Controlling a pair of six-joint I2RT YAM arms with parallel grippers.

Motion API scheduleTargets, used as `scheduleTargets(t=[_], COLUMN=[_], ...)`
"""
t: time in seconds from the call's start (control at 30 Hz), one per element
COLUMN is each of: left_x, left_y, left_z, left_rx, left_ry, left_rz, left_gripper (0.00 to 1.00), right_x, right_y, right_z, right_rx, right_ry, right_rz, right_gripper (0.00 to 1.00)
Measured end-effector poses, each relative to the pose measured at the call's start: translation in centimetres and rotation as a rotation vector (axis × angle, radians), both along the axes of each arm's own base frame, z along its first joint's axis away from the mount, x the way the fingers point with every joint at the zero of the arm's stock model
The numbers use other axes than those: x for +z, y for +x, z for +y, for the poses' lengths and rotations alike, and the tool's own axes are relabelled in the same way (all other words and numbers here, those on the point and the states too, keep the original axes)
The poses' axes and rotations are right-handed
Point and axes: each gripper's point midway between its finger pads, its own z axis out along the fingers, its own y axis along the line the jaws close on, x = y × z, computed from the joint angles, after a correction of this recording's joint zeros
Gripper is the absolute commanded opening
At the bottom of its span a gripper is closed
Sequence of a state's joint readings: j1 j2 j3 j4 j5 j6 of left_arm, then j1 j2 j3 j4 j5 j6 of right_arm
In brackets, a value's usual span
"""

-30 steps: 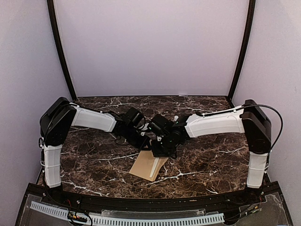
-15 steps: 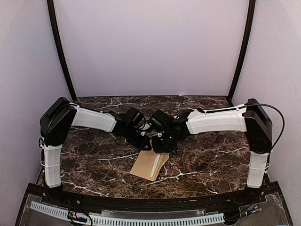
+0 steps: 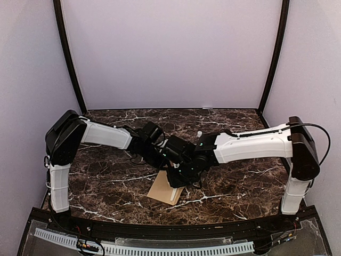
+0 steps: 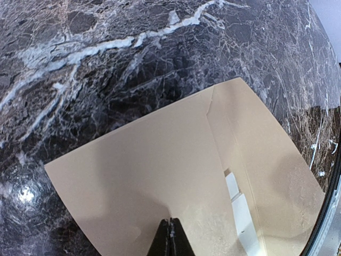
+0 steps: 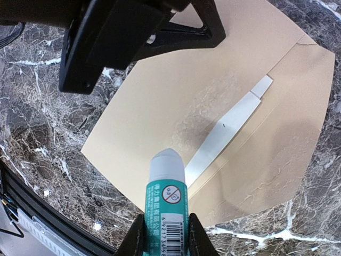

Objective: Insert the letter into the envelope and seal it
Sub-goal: Paint the envelope at the center of the board.

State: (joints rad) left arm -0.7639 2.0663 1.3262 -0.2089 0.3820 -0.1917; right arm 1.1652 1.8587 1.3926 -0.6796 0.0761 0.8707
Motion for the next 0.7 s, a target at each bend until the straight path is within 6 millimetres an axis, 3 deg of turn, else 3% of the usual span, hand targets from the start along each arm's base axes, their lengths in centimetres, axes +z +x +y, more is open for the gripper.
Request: scheduleTargets(t=[0.17,0.4,0.7], left_x=[0.0,0.0,0.0], left_y=[0.0,0.0,0.0], left_z=[0.0,0.0,0.0], left_rx=[0.0,0.0,0.0], left_ry=[0.0,0.001,0.0], left_rz=[0.0,0.001,0.001], left_gripper=[0.02,0.02,0.02], right_x=[-0.3,-2.3,-2.3], right_y=[-0.4,-0.5,0.0], right_z=[0.2,-0.1,0.1], right_rx=[-0.002,-0.011,-0.019], right_ry=[0.0,-0.045,-0.035], right_rz=[0.015,0.036,0.034], right_gripper=[0.01,0.01,0.01])
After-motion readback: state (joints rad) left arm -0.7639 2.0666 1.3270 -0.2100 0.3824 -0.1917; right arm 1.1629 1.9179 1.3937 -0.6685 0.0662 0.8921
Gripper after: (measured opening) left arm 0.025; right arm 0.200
